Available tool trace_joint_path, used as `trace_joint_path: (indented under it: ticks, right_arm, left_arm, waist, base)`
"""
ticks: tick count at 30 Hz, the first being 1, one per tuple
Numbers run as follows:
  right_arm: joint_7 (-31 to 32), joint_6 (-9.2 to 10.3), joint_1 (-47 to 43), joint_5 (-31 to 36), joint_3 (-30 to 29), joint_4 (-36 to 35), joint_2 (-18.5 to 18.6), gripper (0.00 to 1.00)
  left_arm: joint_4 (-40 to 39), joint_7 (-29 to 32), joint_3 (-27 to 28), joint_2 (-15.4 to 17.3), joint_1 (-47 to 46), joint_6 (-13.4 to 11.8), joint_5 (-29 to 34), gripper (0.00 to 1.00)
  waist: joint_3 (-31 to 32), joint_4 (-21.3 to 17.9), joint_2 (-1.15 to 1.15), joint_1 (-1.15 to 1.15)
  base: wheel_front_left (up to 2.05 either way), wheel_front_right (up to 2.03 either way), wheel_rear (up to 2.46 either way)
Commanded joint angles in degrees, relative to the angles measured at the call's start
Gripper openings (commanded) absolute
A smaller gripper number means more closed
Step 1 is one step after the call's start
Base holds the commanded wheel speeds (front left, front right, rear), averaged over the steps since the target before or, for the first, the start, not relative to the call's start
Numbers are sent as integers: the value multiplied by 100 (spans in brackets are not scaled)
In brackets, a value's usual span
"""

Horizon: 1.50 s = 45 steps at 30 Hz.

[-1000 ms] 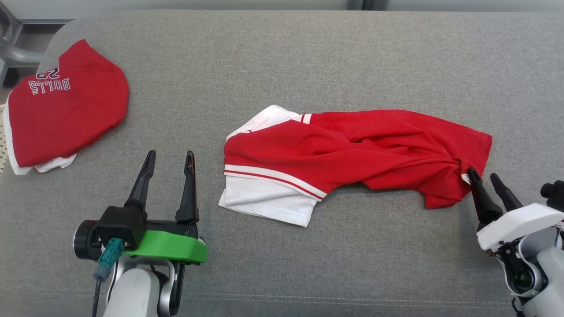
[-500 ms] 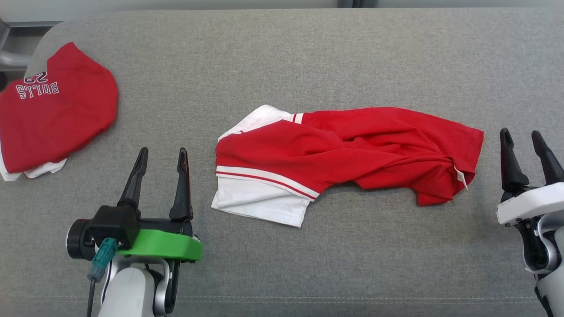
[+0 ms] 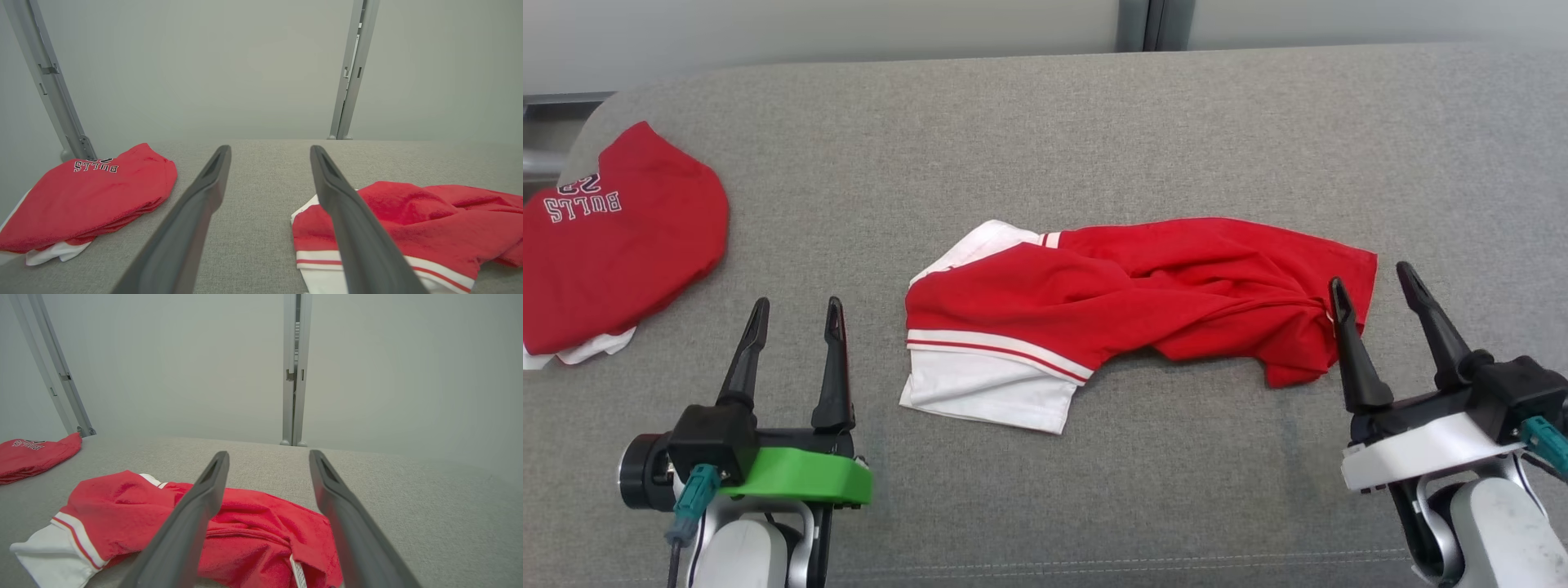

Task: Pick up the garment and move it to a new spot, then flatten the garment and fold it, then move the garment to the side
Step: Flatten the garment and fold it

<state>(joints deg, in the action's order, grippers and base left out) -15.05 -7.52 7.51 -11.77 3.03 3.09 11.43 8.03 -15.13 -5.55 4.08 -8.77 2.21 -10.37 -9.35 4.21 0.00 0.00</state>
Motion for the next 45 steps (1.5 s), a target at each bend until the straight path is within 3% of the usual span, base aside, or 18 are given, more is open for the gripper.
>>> trace_joint_path:
  ticks: [1,19,29,36,45]
  right_arm:
    - [-14,6,-149,94,35,-69,-55,100]
    - [166,6,-1151,452,242,-385,-553,100]
    - [223,6,-1080,351,235,-453,-583,100]
    - [390,6,-1001,251,13,68,-335,100]
    - [345,6,-492,446,255,1264,133,100]
  left_arm:
    - [2,-2,40,54,83,-12,35,100]
    - [-31,79,58,224,607,-80,-65,100]
    - [-109,122,29,267,645,-126,-98,100]
    - [-154,120,-70,231,616,-145,-106,100]
    - [-152,92,-198,181,324,-127,-117,100]
  waist:
    - [105,-69,0,0]
    - [602,-216,0,0]
    - [591,-208,0,0]
    - [464,-93,0,0]
    - [50,-37,0,0]
  base:
    - [0,0,0]
    - [0,0,0]
    - [0,0,0]
    - [0,0,0]
    - [0,0,0]
